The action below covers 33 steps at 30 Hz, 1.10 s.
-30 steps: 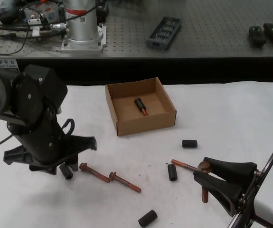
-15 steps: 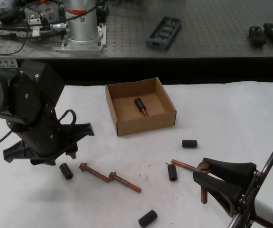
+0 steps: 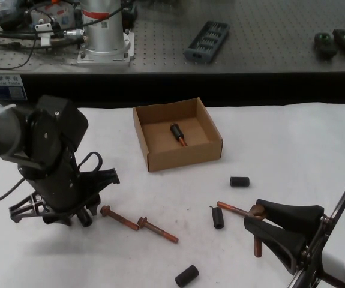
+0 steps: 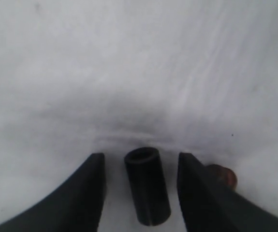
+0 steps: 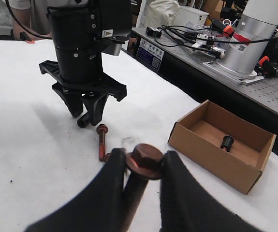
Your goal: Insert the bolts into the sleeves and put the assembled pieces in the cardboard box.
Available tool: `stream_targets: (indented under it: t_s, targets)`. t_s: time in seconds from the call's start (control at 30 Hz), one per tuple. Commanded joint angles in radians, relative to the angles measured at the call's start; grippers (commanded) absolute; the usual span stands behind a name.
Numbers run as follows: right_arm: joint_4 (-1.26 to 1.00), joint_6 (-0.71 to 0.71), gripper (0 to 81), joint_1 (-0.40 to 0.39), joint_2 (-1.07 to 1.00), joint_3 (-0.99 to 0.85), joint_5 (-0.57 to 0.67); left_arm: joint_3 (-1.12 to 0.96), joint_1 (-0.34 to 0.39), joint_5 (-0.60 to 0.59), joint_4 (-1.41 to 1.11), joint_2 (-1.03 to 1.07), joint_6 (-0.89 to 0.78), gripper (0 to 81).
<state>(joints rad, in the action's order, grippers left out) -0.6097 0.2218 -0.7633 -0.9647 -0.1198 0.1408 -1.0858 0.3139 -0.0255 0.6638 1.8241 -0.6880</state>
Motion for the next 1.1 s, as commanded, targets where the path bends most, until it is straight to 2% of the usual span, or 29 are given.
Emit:
stream_targets:
  t_s: [0.0, 0.2, 0.37, 0.43, 0.53, 0.57, 0.77, 0.83, 1.07]
  targets:
    - [-0.032, -0.027, 5.6, 0.004, -0.001, -0.003, -0.026, -0.008, 0.0, 0.014, -0.028, -0.001, -0.036, 33.1]
    - [-0.032, -0.027, 5.6, 0.004, 0.001, -0.003, -0.026, -0.006, 0.004, 0.014, -0.011, 0.019, -0.031, 27.6]
    - [-0.032, -0.034, 5.6, 0.004, 0.001, -0.003, -0.026, -0.006, 0.019, 0.01, 0.021, 0.068, -0.015, 27.0]
    - [-0.032, -0.038, 5.6, 0.004, 0.001, -0.003, -0.026, -0.006, 0.024, -0.013, 0.023, 0.088, 0.005, 20.9]
    - [-0.032, -0.043, 5.6, 0.004, 0.001, -0.003, -0.026, -0.006, 0.033, -0.032, 0.016, 0.095, 0.071, 1.7]
    - [-0.032, -0.043, 5.6, 0.004, 0.001, -0.003, -0.026, -0.006, 0.036, -0.032, 0.016, 0.095, 0.101, 0.2]
    - [-0.032, -0.043, 5.6, 0.004, 0.001, -0.003, -0.026, -0.013, 0.038, -0.037, 0.011, 0.095, 0.189, 0.7]
    - [-0.032, -0.043, 5.6, 0.004, 0.001, -0.003, -0.026, -0.017, 0.038, -0.07, 0.006, 0.095, 0.23, 0.7]
    - [-0.032, -0.043, 5.6, 0.004, 0.001, -0.003, -0.026, -0.021, 0.045, -0.114, 0.002, 0.049, 0.421, 0.7]
